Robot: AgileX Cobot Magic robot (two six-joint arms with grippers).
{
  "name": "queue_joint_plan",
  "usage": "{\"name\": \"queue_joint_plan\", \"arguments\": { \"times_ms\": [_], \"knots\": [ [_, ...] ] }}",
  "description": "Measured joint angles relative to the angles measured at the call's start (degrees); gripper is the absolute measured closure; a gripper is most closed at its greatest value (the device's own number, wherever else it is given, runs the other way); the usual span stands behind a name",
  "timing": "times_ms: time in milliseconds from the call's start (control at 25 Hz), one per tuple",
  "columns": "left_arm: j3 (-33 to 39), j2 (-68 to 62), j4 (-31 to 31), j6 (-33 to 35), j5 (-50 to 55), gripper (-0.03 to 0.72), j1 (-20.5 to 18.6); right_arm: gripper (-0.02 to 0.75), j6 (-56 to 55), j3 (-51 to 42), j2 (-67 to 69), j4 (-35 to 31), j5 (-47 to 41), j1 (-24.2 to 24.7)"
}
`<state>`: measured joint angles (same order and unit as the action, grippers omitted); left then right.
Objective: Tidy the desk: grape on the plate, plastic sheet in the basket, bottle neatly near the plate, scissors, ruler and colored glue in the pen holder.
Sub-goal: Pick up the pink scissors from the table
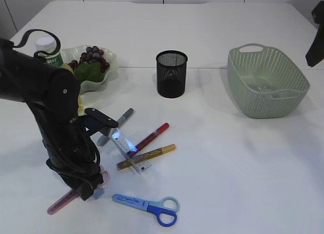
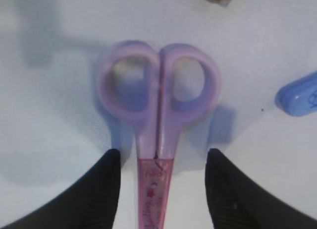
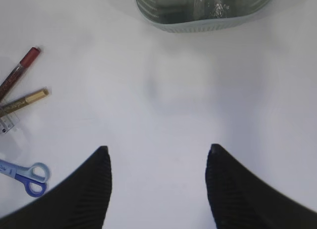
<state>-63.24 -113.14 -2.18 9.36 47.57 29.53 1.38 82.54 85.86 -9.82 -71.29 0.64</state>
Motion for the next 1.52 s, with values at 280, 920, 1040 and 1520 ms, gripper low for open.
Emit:
{"name": "queue_joint_plan", "arguments": {
  "times_ms": [280,920,1040,1520],
  "knots": [
    [0.0,0.0,0.0,0.0,0.0,0.293,0.0,0.263,0.0,0.0,0.0,0.0,0.0,0.0],
    [0.0,0.0,-0.1,0.0,0.0,0.295,0.0,0.263,0.0,0.0,0.0,0.0,0.0,0.0],
    [0.0,0.0,-0.1,0.0,0.0,0.295,0.0,0.263,0.0,0.0,0.0,0.0,0.0,0.0],
    [0.0,-0.6,-0.7,0.0,0.0,0.299,0.0,0.263,0.0,0.0,0.0,0.0,0.0,0.0]
  ]
}}
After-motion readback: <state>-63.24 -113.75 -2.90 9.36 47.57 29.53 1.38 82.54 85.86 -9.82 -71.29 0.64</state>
